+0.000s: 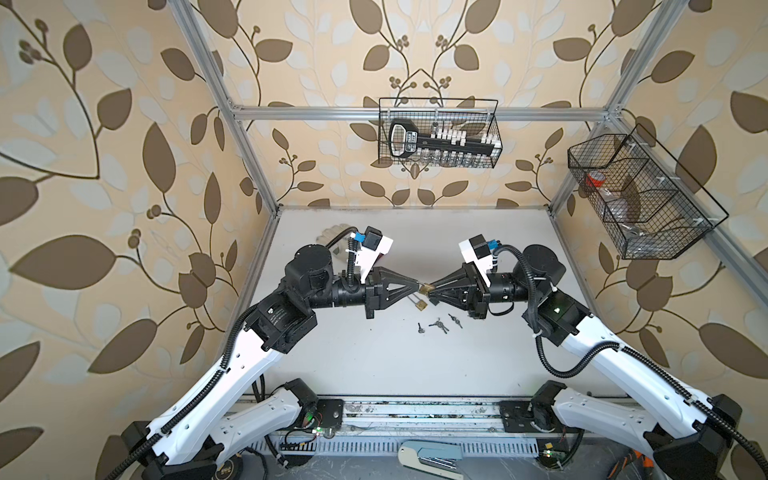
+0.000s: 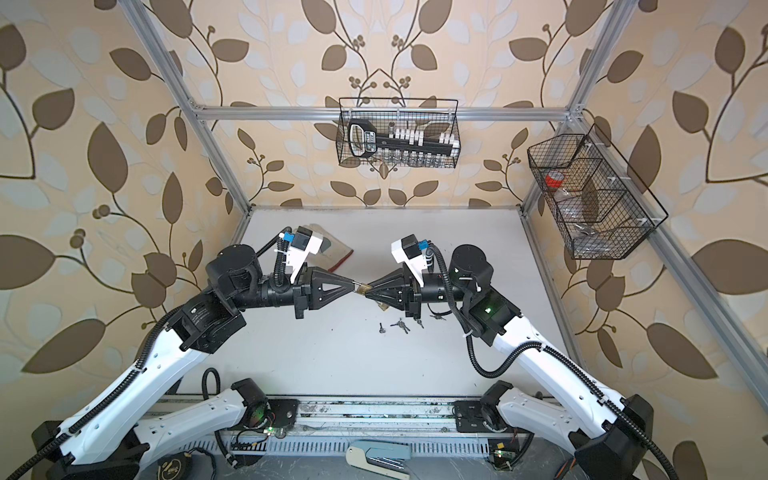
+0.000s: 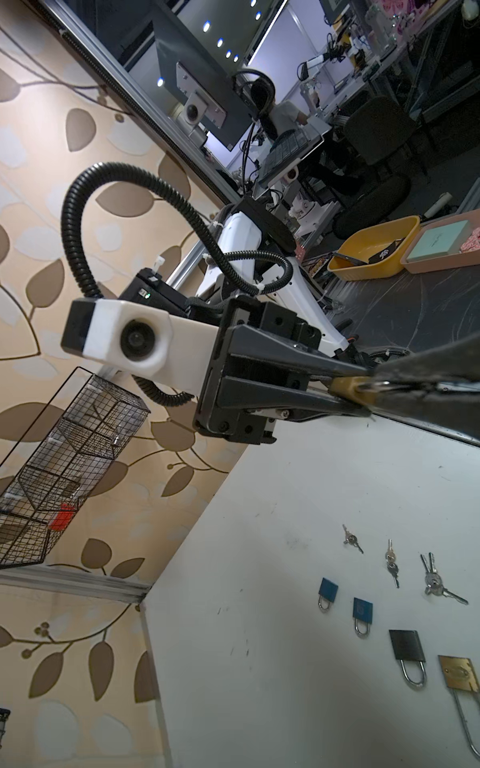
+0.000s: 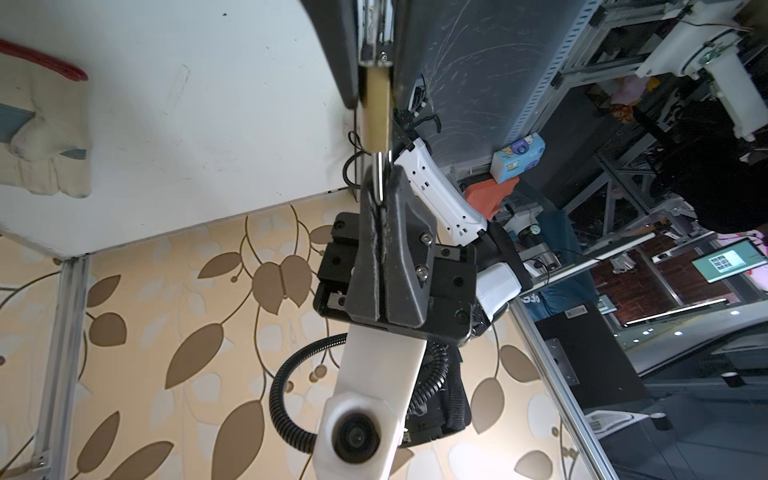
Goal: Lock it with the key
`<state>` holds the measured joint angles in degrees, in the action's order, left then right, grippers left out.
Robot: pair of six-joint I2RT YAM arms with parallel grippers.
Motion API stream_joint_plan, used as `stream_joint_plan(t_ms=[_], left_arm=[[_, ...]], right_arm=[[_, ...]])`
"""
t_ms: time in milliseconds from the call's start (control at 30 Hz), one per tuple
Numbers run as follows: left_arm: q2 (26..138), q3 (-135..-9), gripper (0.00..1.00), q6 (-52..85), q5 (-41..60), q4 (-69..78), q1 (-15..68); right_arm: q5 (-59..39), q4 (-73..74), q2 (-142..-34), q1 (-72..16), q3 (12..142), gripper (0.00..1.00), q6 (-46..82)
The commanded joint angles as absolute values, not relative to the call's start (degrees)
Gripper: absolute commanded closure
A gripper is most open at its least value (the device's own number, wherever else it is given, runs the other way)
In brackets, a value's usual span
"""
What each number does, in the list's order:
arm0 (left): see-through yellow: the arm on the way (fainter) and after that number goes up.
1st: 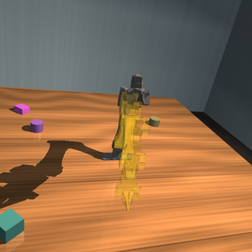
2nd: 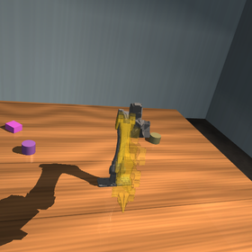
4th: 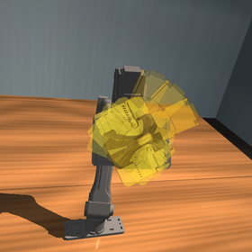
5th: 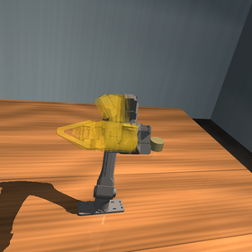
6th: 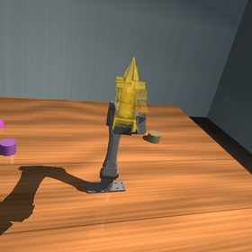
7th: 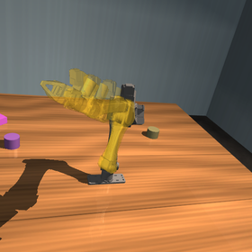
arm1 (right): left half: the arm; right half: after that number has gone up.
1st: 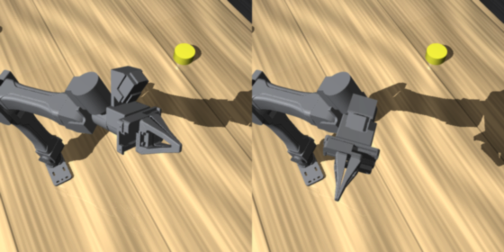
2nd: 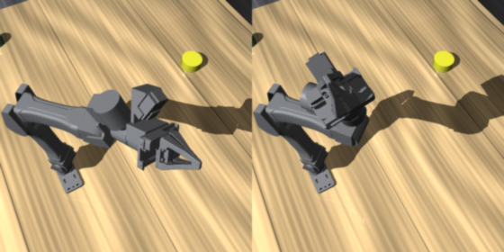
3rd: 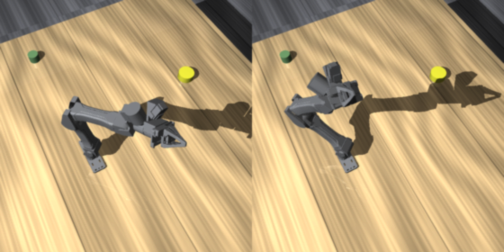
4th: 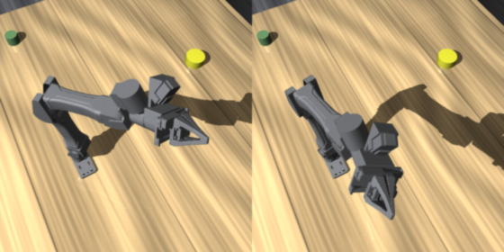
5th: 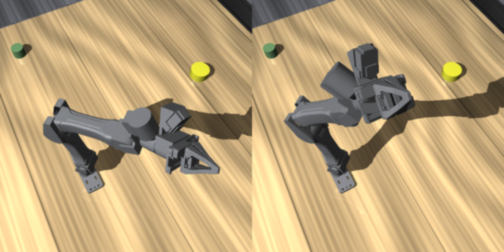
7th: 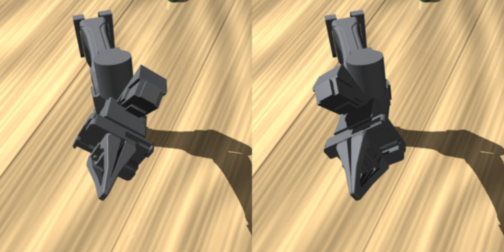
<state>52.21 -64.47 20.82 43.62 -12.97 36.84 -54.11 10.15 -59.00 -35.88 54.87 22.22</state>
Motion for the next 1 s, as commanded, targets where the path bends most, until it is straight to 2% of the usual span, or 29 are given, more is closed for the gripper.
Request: stream_joint_plan(t_ms=[0, 233, 533, 967], left_arm=[[52.3, -67.2, 1.0, 16.6, 44.5, -12.4, 37.0], [53.5, -67.2, 1.0, 17.2, 46.5, -11.3, 36.9], [52.5, -61.8, 1.0, 24.1, 49.4, -4.8, 37.1], [52.0, -54.7, 1.0, 30.9, 49.1, 1.9, 39.0]], right_arm=[[-60.3, 11.1, -59.3, -35.0, 56.6, 1.0, 28.8], [-61.0, 11.5, -60.0, -34.8, 57.6, 1.0, 30.7], [-53.1, 9.5, -59.6, -34.8, 58.9, 1.0, 24.9], [-52.6, 12.5, -59.8, -35.4, 58.9, 1.0, 24.3]])
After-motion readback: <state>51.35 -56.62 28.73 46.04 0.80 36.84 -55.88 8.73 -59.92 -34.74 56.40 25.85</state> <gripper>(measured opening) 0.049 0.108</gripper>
